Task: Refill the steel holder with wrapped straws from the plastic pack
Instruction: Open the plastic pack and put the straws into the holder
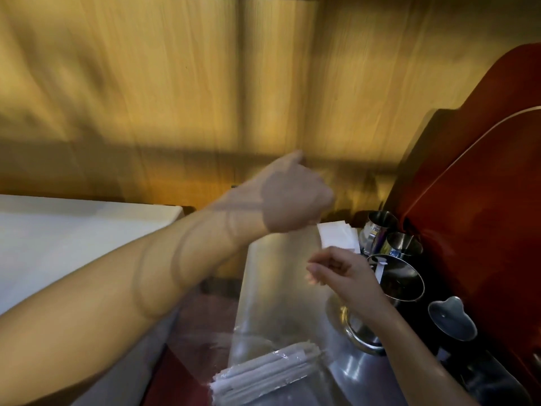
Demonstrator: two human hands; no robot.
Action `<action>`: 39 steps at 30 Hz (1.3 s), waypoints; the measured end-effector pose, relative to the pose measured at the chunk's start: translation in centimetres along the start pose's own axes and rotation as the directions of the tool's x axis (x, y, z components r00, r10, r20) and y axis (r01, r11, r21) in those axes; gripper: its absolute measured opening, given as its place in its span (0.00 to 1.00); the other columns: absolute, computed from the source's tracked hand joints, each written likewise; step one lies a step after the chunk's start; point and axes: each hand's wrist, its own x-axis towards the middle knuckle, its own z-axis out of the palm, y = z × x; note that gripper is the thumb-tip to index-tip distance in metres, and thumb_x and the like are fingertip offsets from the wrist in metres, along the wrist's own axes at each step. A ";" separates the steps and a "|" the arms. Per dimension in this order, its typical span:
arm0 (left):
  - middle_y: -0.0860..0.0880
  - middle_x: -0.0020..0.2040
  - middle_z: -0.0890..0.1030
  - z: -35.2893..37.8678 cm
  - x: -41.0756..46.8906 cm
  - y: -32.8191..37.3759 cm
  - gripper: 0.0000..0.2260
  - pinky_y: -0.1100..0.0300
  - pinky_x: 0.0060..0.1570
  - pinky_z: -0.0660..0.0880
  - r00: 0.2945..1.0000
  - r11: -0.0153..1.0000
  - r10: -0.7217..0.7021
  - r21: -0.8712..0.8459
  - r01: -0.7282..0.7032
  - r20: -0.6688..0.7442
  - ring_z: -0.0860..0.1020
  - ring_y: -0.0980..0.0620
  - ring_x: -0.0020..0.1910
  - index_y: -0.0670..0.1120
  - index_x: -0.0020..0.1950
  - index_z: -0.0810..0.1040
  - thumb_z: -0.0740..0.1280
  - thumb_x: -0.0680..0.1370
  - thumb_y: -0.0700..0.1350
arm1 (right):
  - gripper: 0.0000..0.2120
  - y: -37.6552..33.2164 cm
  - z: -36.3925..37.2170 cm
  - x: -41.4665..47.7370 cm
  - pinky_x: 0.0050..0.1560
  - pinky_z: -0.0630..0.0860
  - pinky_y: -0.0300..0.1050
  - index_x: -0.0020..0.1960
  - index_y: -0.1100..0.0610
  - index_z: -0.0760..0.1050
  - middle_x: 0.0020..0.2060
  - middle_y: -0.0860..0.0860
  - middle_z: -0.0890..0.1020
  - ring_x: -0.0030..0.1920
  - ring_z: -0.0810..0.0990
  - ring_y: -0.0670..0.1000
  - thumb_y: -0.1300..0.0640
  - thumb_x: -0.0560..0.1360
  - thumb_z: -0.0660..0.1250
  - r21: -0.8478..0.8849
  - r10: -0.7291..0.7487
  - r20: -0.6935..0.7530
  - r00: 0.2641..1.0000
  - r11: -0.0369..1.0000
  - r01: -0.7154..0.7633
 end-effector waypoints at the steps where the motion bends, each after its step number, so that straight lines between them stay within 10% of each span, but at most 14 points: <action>1: 0.50 0.43 0.81 -0.1 -0.3 -0.8 0.07 0.51 0.60 0.65 1.000 1.000 -0.015 -0.018 0.015 -0.015 0.80 0.47 0.48 0.47 0.44 0.77 0.61 0.78 0.47 | 0.06 0.6 0.0 -0.6 0.37 0.75 0.35 0.40 0.50 0.80 0.33 0.49 0.84 0.35 0.81 0.46 0.61 0.70 0.70 0.007 0.036 0.003 0.999 0.999 -0.036; 5: 0.51 0.32 0.77 -0.8 -2.1 -3.9 0.11 0.53 0.53 0.68 0.995 0.977 -0.097 -0.187 0.099 0.016 0.77 0.45 0.38 0.47 0.35 0.71 0.63 0.78 0.44 | 0.11 2.6 -0.2 -2.8 0.36 0.76 0.36 0.36 0.51 0.80 0.30 0.50 0.83 0.33 0.80 0.47 0.67 0.70 0.68 0.010 0.126 -0.015 0.992 0.992 -0.126; 9: 0.47 0.42 0.82 -1.1 -3.4 -5.6 0.10 0.51 0.53 0.70 0.976 0.955 -0.188 -0.210 0.208 0.111 0.76 0.43 0.42 0.46 0.41 0.74 0.60 0.79 0.48 | 0.12 2.4 0.0 -3.4 0.35 0.75 0.33 0.36 0.54 0.79 0.31 0.49 0.83 0.31 0.79 0.43 0.69 0.70 0.67 -0.010 0.089 -0.071 0.993 0.996 -0.090; 13: 0.47 0.46 0.80 0.1 -3.1 -3.6 0.12 0.48 0.60 0.64 0.989 0.984 -0.094 -0.161 0.075 -0.115 0.77 0.44 0.50 0.45 0.50 0.75 0.65 0.74 0.53 | 0.08 1.8 0.6 -3.0 0.37 0.72 0.36 0.37 0.55 0.79 0.29 0.49 0.81 0.33 0.76 0.41 0.67 0.70 0.68 -0.111 0.044 -0.095 0.995 0.992 -0.054; 17: 0.47 0.54 0.79 2.9 -1.0 1.1 0.20 0.48 0.64 0.60 0.994 0.988 0.075 -0.141 -0.063 0.081 0.74 0.46 0.57 0.46 0.61 0.71 0.65 0.74 0.57 | 0.08 1.4 1.0 -2.9 0.38 0.73 0.38 0.39 0.53 0.78 0.31 0.49 0.80 0.34 0.77 0.41 0.66 0.71 0.68 -0.141 -0.001 -0.098 0.995 0.990 -0.013; 22: 0.48 0.49 0.83 4.8 -0.3 1.9 0.03 0.50 0.57 0.70 0.976 0.976 0.121 -0.199 -0.084 0.182 0.79 0.47 0.47 0.47 0.46 0.77 0.64 0.77 0.44 | 0.11 1.8 0.5 -3.3 0.39 0.75 0.39 0.38 0.51 0.79 0.33 0.50 0.82 0.34 0.78 0.44 0.67 0.71 0.67 -0.085 -0.005 -0.144 0.990 0.996 -0.007; 39: 0.48 0.40 0.83 2.4 0.5 -2.5 0.07 0.51 0.38 0.75 0.996 0.908 0.077 -0.410 -0.090 -0.048 0.79 0.49 0.39 0.44 0.43 0.79 0.63 0.77 0.44 | 0.10 2.6 -2.8 -6.4 0.22 0.68 0.30 0.38 0.55 0.81 0.22 0.49 0.80 0.20 0.71 0.42 0.69 0.70 0.68 0.118 0.150 -0.502 0.852 0.987 -0.105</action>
